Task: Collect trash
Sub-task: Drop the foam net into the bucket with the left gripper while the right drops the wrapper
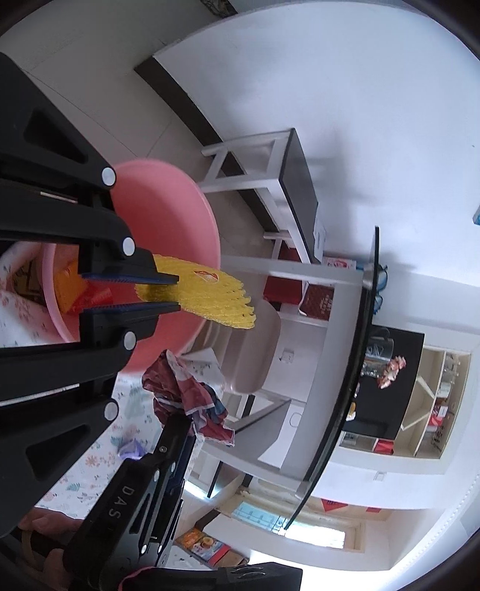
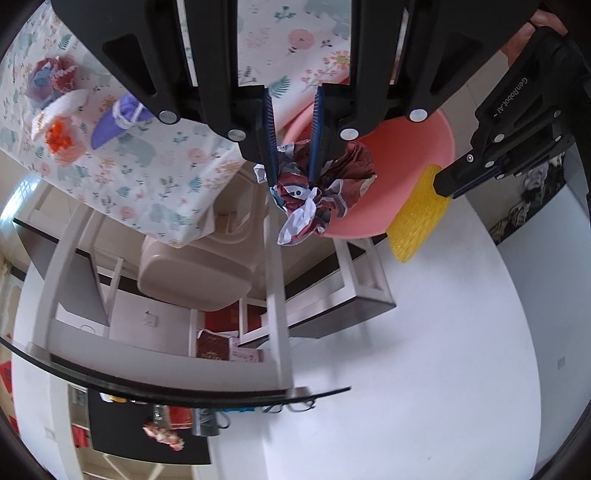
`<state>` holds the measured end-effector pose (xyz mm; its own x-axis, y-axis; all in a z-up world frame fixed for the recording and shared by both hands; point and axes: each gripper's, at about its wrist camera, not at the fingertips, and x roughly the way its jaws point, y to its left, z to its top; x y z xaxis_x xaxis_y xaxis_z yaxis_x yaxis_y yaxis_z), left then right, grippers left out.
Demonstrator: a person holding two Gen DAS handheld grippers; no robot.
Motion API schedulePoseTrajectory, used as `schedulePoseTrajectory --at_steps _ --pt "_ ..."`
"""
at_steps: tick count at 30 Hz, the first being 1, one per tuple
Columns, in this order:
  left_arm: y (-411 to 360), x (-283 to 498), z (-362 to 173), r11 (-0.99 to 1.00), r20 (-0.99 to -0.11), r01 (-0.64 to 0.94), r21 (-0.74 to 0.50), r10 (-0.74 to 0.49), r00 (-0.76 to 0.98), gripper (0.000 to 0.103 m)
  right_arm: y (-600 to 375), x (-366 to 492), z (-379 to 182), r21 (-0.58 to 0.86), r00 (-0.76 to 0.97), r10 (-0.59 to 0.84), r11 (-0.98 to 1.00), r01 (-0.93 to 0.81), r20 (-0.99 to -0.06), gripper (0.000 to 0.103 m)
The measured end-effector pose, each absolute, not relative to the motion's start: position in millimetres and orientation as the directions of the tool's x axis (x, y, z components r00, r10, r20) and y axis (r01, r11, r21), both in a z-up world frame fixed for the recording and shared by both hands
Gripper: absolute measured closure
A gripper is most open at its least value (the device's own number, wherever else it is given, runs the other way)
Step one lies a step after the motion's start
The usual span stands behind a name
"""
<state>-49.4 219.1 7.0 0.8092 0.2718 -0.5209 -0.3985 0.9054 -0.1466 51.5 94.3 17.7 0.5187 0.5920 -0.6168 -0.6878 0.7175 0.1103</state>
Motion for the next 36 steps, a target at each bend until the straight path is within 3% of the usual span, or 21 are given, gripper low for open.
schedulePoseTrajectory --at_steps 13,28,33,35,36 --pt "244.9 -54.3 -28.6 0.871 -0.646 -0.465 -0.160 0.264 0.716 0.095 132.1 46.4 -16.4 0.091 0.443 0.561 0.685 -0.723 -0.699 0.086" --pt "248.8 -45.7 -50.1 0.864 -0.702 -0.484 -0.141 0.257 0.664 0.094 142.1 49.0 -32.7 0.122 0.383 0.545 0.677 -0.725 -0.746 0.084" --pt "249.7 -46.9 -50.9 0.862 -0.701 -0.485 -0.145 0.256 0.666 0.083 142.5 49.4 -35.2 0.144 0.364 0.547 0.678 -0.721 -0.753 0.083" --pt "250.9 -48.7 -50.5 0.859 -0.697 -0.489 -0.152 0.258 0.670 0.068 142.9 49.6 -35.8 0.151 0.359 0.547 0.679 -0.718 -0.756 0.082" --pt "251.6 -49.9 -50.0 0.857 -0.695 -0.491 -0.156 0.258 0.672 0.066 142.6 49.8 -36.2 0.158 0.354 0.549 0.680 -0.716 -0.757 0.082"
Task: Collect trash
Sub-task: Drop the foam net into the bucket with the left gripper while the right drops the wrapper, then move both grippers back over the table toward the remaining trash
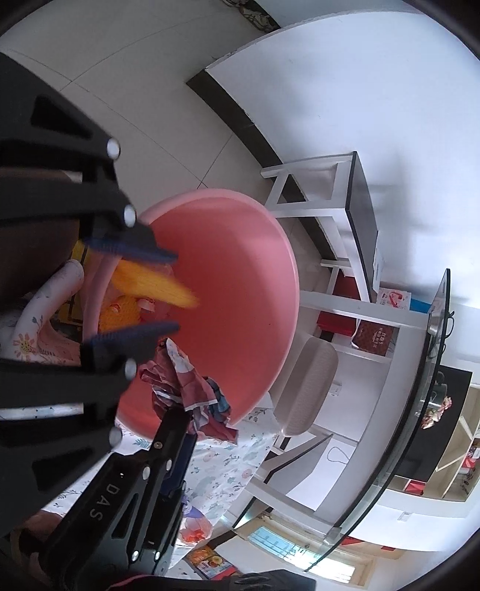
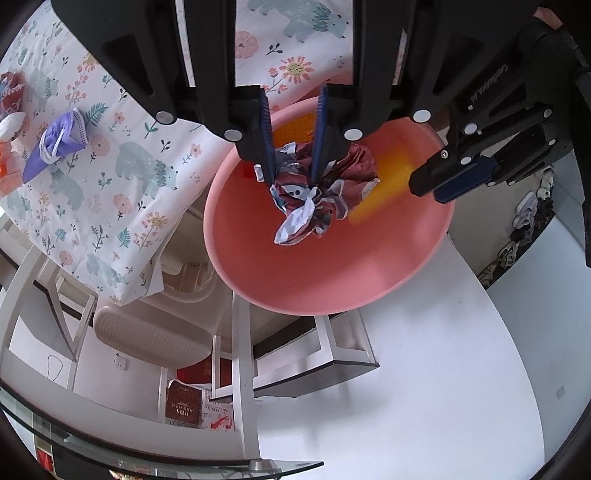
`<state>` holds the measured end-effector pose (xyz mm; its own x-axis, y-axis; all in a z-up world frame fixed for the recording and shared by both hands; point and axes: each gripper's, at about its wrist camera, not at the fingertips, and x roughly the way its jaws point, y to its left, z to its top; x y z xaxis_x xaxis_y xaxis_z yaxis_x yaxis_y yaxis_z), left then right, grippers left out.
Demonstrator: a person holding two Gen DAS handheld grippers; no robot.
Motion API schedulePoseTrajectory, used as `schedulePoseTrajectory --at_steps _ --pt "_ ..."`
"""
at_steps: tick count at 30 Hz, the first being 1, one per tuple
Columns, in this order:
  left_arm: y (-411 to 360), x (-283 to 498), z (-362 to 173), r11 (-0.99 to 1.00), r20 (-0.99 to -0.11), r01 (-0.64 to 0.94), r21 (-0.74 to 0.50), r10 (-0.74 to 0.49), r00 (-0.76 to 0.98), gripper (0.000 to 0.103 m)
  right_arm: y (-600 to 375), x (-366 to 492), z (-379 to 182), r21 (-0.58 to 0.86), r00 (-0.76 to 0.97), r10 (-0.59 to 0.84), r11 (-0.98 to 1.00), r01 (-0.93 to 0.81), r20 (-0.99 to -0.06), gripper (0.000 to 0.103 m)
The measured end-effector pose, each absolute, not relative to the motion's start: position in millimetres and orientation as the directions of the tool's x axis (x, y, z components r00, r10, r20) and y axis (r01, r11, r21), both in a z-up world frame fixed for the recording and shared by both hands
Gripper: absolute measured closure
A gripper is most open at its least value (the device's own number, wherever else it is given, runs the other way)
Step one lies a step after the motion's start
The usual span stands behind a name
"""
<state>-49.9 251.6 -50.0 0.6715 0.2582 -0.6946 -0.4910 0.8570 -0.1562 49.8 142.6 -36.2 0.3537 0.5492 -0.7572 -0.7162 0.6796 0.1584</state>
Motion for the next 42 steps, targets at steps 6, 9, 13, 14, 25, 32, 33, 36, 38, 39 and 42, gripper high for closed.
schedulePoseTrajectory --at_steps 6,9,13,14,25,32,33,36,38,39,42 --pt "253.0 -52.2 -46.6 0.852 -0.685 -0.496 -0.169 0.260 0.680 0.064 141.0 48.2 -34.7 0.175 0.347 0.564 0.674 -0.718 -0.750 0.078" --pt "252.4 -54.3 -45.4 0.853 -0.680 -0.494 -0.171 0.261 0.686 0.063 139.2 47.0 -33.2 0.181 0.348 0.571 0.673 -0.717 -0.744 0.078" --pt "249.7 -55.3 -42.3 0.857 -0.670 -0.486 -0.170 0.261 0.695 0.063 134.9 45.7 -31.0 0.193 0.349 0.582 0.673 -0.714 -0.735 0.078" --pt "248.0 -55.4 -41.2 0.858 -0.667 -0.484 -0.171 0.261 0.698 0.063 133.3 45.3 -30.2 0.196 0.350 0.585 0.672 -0.714 -0.732 0.078" --pt "227.3 -51.1 -25.8 0.886 -0.622 -0.425 -0.184 0.230 0.749 0.063 99.2 45.2 -22.0 0.218 0.389 0.597 0.700 -0.680 -0.702 0.078" --pt "205.9 -41.9 -19.3 0.907 -0.602 -0.375 -0.189 0.195 0.774 0.063 60.9 47.7 -17.0 0.201 0.453 0.570 0.746 -0.635 -0.685 0.078" --pt "202.2 -40.3 -18.9 0.911 -0.601 -0.367 -0.188 0.189 0.777 0.063 52.8 48.7 -16.8 0.198 0.465 0.562 0.756 -0.624 -0.684 0.078" --pt "189.3 -33.9 -18.1 0.922 -0.599 -0.339 -0.187 0.166 0.783 0.063 32.0 52.3 -16.3 0.196 0.492 0.540 0.784 -0.589 -0.683 0.078" --pt "179.5 -29.3 -17.4 0.931 -0.600 -0.316 -0.183 0.149 0.786 0.063 17.8 54.9 -17.5 0.198 0.507 0.526 0.801 -0.565 -0.682 0.078" --pt "175.0 -27.3 -17.1 0.935 -0.600 -0.305 -0.180 0.141 0.787 0.063 7.6 56.8 -18.2 0.198 0.519 0.515 0.814 -0.547 -0.682 0.078" --pt "163.4 -21.0 -16.5 0.946 -0.601 -0.276 -0.171 0.122 0.790 0.063 -19.1 62.1 -20.2 0.202 0.546 0.486 0.843 -0.499 -0.682 0.078"
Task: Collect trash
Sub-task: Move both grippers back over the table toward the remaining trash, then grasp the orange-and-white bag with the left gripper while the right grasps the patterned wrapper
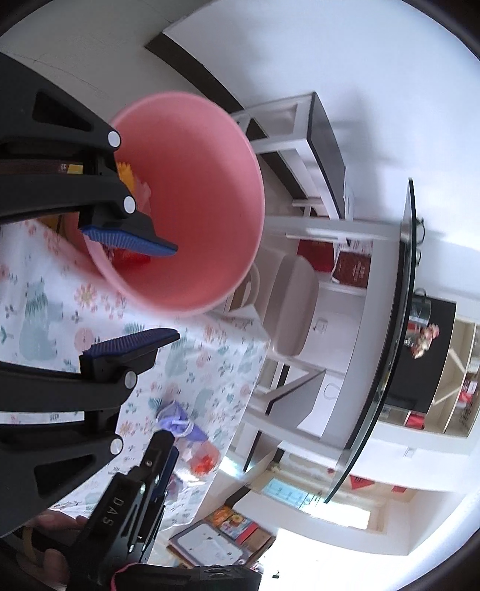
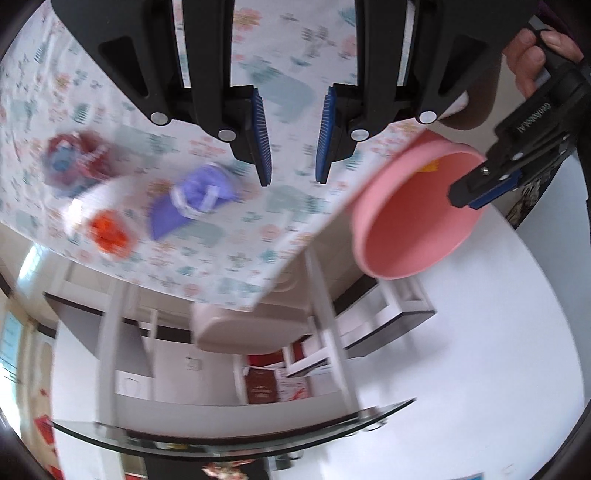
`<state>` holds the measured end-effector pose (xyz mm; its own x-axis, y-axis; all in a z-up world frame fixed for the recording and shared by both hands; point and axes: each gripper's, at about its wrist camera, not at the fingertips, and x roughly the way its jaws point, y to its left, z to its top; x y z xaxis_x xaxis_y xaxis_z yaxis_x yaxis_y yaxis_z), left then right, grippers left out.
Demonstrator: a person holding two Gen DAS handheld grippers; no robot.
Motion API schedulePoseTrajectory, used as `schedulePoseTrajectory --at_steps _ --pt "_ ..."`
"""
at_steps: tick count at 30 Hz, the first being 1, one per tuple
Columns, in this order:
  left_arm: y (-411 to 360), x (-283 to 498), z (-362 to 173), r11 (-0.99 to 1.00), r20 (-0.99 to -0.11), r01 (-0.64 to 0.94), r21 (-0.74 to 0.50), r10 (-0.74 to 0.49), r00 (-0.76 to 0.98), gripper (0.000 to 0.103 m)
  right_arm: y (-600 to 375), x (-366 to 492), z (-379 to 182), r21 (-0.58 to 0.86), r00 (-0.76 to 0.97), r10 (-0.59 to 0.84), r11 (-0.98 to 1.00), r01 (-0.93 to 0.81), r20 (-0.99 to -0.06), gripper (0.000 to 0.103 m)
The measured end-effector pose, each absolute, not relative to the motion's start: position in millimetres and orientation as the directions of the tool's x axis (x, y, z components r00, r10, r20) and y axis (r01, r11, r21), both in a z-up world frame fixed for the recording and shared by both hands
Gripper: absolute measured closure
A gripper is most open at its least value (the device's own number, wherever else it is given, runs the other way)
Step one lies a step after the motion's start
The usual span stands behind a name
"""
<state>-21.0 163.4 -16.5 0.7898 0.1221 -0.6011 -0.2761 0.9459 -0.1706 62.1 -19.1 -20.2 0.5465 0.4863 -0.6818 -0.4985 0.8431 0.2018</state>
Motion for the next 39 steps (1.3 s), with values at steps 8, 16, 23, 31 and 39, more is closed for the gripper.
schedulePoseTrajectory --at_steps 8,16,23,31,39 --pt "129.1 0.9 -14.4 0.970 -0.610 -0.198 -0.142 0.072 0.789 0.063 -86.0 76.7 -24.6 0.216 0.614 0.414 0.903 -0.372 -0.672 0.078" --pt "95.8 26.0 -15.1 0.988 -0.620 -0.112 -0.108 0.021 0.784 0.063 -130.4 83.7 -30.2 0.209 0.657 0.351 0.935 -0.287 -0.667 0.078" --pt "66.6 63.9 -22.3 0.997 -0.660 0.008 -0.074 -0.055 0.749 0.063 -162.7 91.9 -40.7 0.242 0.659 0.326 0.945 -0.219 -0.678 0.078" --pt "31.7 113.4 -16.2 0.982 -0.677 0.123 -0.143 -0.188 0.712 0.063 -185.6 98.5 -52.4 0.276 0.657 0.320 0.945 -0.173 -0.683 0.078" --pt "-0.7 183.1 -18.0 0.961 -0.711 0.107 -0.256 -0.262 0.652 0.063 -200.0 103.7 -58.7 0.313 0.652 0.336 0.937 -0.158 -0.679 0.078"
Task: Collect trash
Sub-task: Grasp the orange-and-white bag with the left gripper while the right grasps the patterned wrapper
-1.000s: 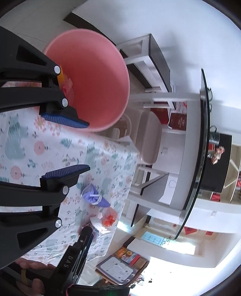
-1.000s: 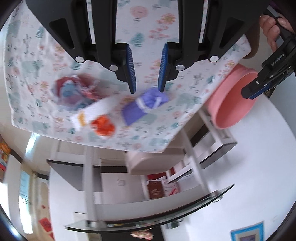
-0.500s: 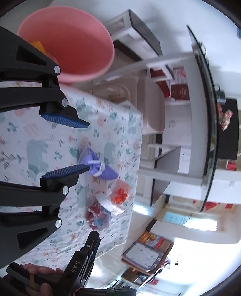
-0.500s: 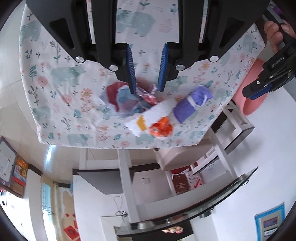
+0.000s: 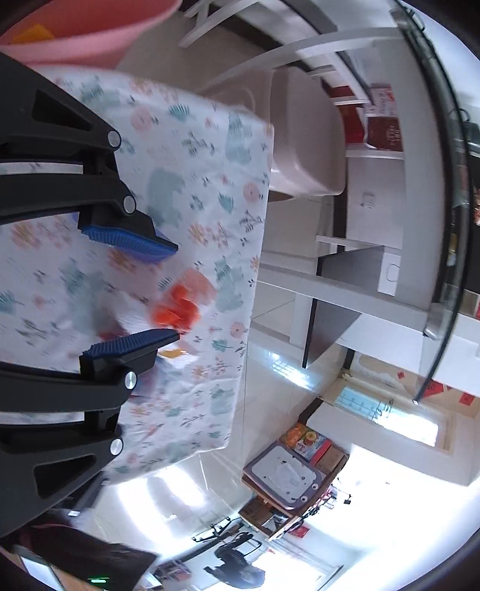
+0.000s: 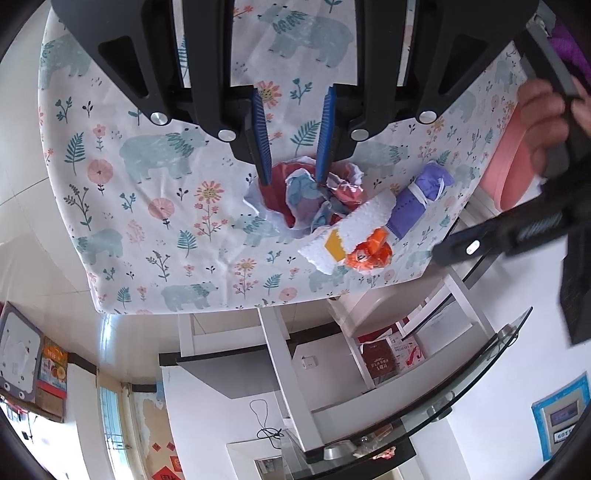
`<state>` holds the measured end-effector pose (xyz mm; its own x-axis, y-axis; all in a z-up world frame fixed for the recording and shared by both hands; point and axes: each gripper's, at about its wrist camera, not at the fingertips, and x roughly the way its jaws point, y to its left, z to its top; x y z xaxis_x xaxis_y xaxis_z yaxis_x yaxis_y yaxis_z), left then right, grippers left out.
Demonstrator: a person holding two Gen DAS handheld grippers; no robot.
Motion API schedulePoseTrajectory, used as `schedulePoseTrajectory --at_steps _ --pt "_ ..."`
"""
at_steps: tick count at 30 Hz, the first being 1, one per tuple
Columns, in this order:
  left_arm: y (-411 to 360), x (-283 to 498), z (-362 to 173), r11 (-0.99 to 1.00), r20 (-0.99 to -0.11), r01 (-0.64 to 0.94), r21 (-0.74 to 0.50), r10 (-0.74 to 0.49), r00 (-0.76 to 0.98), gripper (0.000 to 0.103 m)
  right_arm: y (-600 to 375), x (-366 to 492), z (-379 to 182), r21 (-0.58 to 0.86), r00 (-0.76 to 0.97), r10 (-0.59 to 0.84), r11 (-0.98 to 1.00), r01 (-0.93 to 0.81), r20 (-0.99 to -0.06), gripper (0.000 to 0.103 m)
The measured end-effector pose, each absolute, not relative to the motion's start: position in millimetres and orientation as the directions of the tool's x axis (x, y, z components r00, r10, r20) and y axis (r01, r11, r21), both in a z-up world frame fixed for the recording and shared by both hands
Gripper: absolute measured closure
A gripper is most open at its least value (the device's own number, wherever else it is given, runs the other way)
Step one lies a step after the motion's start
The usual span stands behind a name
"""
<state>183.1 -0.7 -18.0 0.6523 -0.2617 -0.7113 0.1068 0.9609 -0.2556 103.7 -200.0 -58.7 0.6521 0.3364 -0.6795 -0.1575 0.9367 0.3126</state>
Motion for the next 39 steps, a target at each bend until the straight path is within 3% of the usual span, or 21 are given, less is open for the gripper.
schedulePoseTrajectory --at_steps 13,14,18,20,30,39 --pt "-13.7 253.3 -59.4 0.925 -0.807 -0.066 -0.375 -0.290 0.514 0.060 -210.4 114.8 -60.8 0.325 0.642 0.366 0.927 -0.187 -0.674 0.078" --pt "-14.4 253.4 -61.5 0.928 -0.809 -0.066 -0.368 -0.284 0.515 0.066 -210.9 116.8 -61.3 0.330 0.638 0.371 0.925 -0.189 -0.674 0.078" --pt "-13.5 248.5 -61.8 0.926 -0.798 -0.063 -0.372 -0.285 0.531 0.072 -210.5 126.8 -64.9 0.353 0.615 0.394 0.915 -0.194 -0.683 0.076" --pt "-12.5 245.5 -60.7 0.927 -0.793 -0.060 -0.371 -0.283 0.540 0.073 -209.6 130.8 -65.6 0.364 0.609 0.406 0.910 -0.199 -0.682 0.065" --pt "-10.9 231.0 -54.1 0.936 -0.781 -0.026 -0.351 -0.277 0.560 0.074 -197.1 157.8 -63.8 0.285 0.606 0.387 0.922 -0.261 -0.695 0.065" --pt "-6.0 219.6 -48.1 0.936 -0.771 -0.022 -0.351 -0.275 0.574 0.075 -200.2 163.1 -80.5 0.350 0.525 0.445 0.895 -0.275 -0.725 0.066"
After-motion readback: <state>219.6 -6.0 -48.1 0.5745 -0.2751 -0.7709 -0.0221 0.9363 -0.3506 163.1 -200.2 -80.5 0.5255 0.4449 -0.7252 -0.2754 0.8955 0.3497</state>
